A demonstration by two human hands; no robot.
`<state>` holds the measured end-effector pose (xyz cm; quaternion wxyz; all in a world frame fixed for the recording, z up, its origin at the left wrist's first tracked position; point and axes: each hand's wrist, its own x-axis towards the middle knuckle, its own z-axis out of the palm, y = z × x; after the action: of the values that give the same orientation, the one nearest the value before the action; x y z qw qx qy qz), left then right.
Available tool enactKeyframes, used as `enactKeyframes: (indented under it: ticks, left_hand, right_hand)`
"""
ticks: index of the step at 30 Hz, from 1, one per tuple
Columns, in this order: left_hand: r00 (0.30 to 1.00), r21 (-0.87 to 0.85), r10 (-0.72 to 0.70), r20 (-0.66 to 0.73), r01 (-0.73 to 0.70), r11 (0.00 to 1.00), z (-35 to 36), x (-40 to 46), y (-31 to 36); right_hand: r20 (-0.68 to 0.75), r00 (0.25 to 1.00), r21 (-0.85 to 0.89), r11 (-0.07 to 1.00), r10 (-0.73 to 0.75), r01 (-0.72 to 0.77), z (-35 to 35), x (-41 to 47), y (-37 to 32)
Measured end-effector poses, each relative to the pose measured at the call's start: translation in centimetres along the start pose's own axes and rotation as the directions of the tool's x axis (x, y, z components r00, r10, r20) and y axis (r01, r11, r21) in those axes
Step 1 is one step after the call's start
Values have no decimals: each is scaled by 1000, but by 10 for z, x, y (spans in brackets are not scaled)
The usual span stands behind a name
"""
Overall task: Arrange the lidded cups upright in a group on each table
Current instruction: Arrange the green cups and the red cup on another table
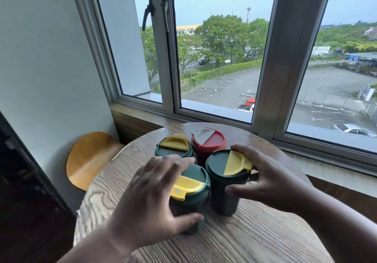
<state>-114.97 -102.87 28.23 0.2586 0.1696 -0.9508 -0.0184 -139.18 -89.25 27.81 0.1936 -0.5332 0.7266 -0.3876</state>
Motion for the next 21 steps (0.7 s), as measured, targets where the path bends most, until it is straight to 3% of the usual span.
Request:
enactKeyframes:
  ticks: [13, 21]
  left_hand:
    - [999, -115, -48, 7, 48, 992, 5, -3, 0]
    - [998, -112, -45, 32, 48, 993, 0, -2, 0]
  right_hand:
    - [-3, 998, 112, 992, -65, 65, 2, 3, 6]
    - [25, 997, 59, 996, -67, 65, 0, 5, 7]
